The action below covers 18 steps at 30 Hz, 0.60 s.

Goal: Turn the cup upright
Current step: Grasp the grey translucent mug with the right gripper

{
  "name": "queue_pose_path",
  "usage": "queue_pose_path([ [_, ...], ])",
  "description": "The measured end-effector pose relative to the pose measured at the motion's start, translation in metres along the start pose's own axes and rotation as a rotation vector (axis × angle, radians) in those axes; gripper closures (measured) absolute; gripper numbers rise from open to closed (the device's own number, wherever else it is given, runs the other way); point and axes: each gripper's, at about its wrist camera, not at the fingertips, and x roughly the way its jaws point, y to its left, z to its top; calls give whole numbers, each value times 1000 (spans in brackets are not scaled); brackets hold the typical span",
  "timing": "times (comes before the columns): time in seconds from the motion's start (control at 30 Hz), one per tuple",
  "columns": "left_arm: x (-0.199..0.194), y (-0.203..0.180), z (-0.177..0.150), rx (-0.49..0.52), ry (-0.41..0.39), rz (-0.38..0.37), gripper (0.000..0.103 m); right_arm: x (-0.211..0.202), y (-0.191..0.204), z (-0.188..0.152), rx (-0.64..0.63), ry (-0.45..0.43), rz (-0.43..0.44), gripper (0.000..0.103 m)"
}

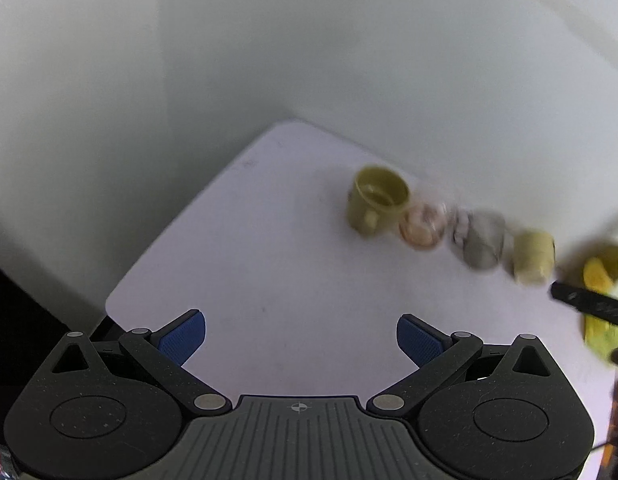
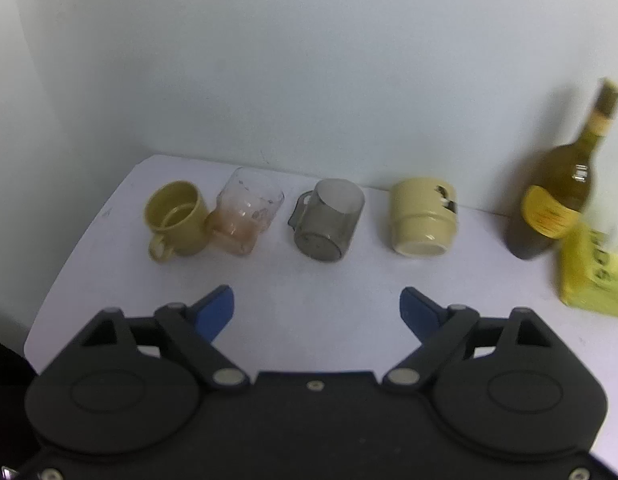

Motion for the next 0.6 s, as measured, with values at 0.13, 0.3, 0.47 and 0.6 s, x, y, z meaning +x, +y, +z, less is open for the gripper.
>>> queue_pose_path([
  [0.13, -5, -6, 1, -11, -13, 31, 0, 53, -16, 22, 35, 83, 36, 27],
  [0.3, -8, -19, -12, -49, -20, 91, 0, 112, -20, 37, 41, 137, 82, 34],
  [0.47, -7, -22, -32, -107, 38, 114, 0, 162, -14, 52, 7, 153, 50, 34],
  [0.6, -10, -9, -32, -155, 40, 137, 0, 193, -12, 60, -9, 184, 34, 26],
])
